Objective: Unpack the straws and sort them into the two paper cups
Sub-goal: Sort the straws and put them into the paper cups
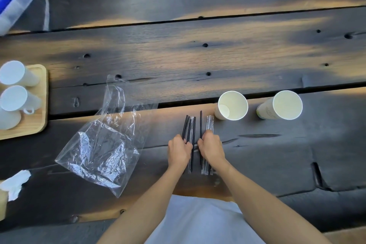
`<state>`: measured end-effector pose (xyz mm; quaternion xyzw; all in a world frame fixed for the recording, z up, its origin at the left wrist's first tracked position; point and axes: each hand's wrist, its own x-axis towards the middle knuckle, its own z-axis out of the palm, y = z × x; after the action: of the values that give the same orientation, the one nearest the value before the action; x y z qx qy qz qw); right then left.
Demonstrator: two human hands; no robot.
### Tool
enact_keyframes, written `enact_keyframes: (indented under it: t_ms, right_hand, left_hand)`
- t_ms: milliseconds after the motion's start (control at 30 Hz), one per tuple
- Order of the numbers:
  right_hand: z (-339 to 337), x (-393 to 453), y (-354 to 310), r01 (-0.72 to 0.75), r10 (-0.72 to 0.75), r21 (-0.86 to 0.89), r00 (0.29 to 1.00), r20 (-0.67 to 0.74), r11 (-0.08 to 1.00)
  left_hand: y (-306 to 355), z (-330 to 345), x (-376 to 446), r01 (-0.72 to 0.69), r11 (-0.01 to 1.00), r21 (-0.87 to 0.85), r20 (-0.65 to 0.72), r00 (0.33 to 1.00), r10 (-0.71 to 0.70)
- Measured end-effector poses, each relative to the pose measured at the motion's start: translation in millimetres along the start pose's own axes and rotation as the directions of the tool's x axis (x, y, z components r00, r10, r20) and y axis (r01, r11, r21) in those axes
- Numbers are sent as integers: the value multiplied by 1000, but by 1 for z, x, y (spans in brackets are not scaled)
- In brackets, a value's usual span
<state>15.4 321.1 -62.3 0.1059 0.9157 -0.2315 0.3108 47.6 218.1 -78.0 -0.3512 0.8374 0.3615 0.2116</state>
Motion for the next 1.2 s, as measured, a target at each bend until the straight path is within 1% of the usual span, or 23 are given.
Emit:
enact_keyframes:
  t_ms: [133,267,367,433,533,600,667,733,800,833,900,967,1033,1067,1100,1200]
  right_hand:
    - [-1,3,-1,-38,37,41,999,23,998]
    - [0,3,2,-79,69,189,996,56,979]
    - [0,2,4,-85,66,270,995,81,959]
    - [0,2,4,-97,67,340,993,100,935]
    - [-6,-1,2,-140,70,489,985,159,861]
    - [-12,-5,2,-166,52,559,975,215,812]
    - [-16,-9,2,-162,15,590,969,247,791]
    - [-19,-12,1,-133,-32,610,967,252,781]
    - [-21,-16,-3,-103,-78,625,963,256,774]
    - [-22,-19,-7,-90,-103,636,960,260,766]
    - [-23,-25,-14,-76,-140,656,953,270,751]
    - [-22,-29,-21,-62,-167,664,947,275,745]
    - [-17,-32,-25,-12,-191,619,946,262,786]
    - [-14,-33,-27,19,-198,581,948,247,813]
    - [-12,-34,-29,44,-203,551,952,231,833]
    - [-4,-34,-29,107,-215,441,955,203,891]
  left_hand:
    - [-2,-2,0,-6,1000,-2,15,1000,6]
    - [-6,-1,-2,-57,997,47,7,998,57]
    - [-7,-1,-3,-88,992,88,-1,996,88]
    - [-6,-2,-4,-97,989,113,-9,995,99]
    - [-3,-4,-4,-89,990,110,-11,996,91]
    - [-1,-7,-2,-84,996,39,0,996,84]
    - [1,-14,0,-75,990,-122,61,995,83]
    - [3,-24,0,-8,947,-321,156,986,61]
    - [3,-34,-1,64,896,-439,224,974,40]
    - [2,-36,-2,93,860,-502,247,968,39]
    - [0,-40,-7,162,755,-636,297,954,45]
    - [-2,-41,-11,213,655,-725,344,936,76]
    - [-5,-41,-16,270,544,-794,389,914,115]
    - [-5,-41,-18,272,517,-812,390,911,133]
    - [-6,-42,-20,257,520,-814,380,914,144]
    - [-10,-40,-23,217,599,-771,346,932,108]
